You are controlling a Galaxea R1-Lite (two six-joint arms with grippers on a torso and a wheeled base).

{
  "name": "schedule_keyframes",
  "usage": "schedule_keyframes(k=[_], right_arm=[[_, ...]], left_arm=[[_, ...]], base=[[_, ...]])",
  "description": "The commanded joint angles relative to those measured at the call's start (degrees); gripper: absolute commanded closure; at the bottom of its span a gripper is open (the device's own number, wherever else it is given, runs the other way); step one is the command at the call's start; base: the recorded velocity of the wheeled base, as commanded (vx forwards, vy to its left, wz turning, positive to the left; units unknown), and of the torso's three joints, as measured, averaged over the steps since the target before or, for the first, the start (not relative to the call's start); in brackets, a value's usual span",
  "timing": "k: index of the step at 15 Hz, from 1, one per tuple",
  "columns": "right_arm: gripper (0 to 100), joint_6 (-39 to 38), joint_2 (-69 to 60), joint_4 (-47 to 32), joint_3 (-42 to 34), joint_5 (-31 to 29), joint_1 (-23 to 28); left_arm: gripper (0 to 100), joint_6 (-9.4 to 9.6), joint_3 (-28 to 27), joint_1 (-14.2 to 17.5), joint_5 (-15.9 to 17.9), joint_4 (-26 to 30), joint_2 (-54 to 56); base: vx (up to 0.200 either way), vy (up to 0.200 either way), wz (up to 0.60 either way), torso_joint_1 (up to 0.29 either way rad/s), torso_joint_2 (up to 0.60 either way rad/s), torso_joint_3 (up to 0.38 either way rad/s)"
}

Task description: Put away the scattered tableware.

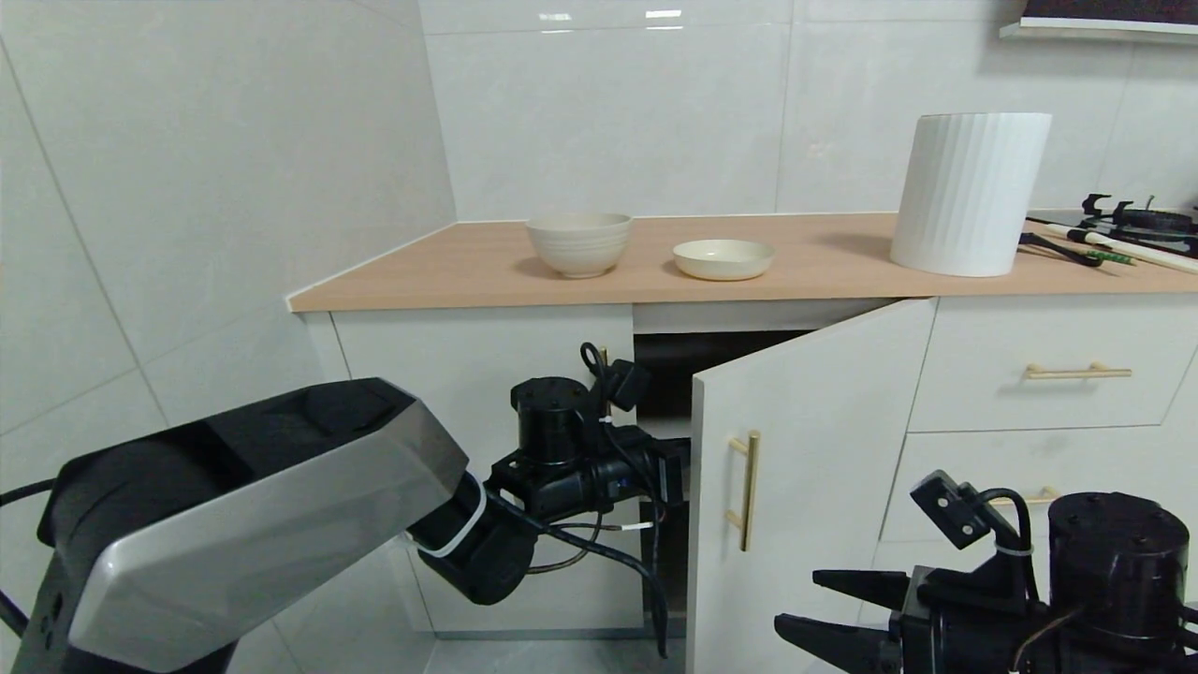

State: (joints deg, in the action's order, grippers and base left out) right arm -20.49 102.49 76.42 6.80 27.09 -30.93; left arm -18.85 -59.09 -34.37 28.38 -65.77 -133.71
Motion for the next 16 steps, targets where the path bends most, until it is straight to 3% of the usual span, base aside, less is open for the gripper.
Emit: schedule_keyframes(k=[1, 5, 10, 11, 14, 16], right_arm=[[0, 0.01, -0.18, 0.04, -0.21, -0.02, -0.63], [0, 1.51, -0.09, 0.04, -0.65, -0.02, -0.71], [0, 1.51, -0.62, 0.04, -0.83, -0.02, -1.15], [0, 1.51, -1.59, 0.04, -1.18, -0.11, -4.05], [0, 1.42, -4.14, 0.04, -1.97, -0.28, -7.13], [0, 1.24, -10.20, 0.04, -3.46, -0.11, -11.52]], left_arm=[[100, -0.05, -0.33, -0.35, 0.01, 0.55, 0.29], [100, -0.05, -3.49, -0.44, 0.01, 4.68, 0.38], [100, -0.05, -6.48, -0.44, -0.08, 7.50, -0.50], [100, -0.05, -6.48, -1.14, -0.08, 7.76, -0.41], [100, 0.21, -6.04, -5.10, -0.52, 7.76, 1.08], [100, 3.03, -4.28, -11.16, -0.52, 10.49, 5.47]], base=[[-0.200, 0.000, 0.00, 0.007, 0.01, 0.002], [-0.200, 0.000, 0.00, 0.006, 0.00, 0.012], [0.000, 0.000, 0.00, 0.000, 0.00, 0.000], [0.000, 0.000, 0.00, 0.000, 0.00, 0.000], [0.000, 0.000, 0.00, 0.000, 0.00, 0.000], [0.000, 0.000, 0.00, 0.000, 0.00, 0.000]])
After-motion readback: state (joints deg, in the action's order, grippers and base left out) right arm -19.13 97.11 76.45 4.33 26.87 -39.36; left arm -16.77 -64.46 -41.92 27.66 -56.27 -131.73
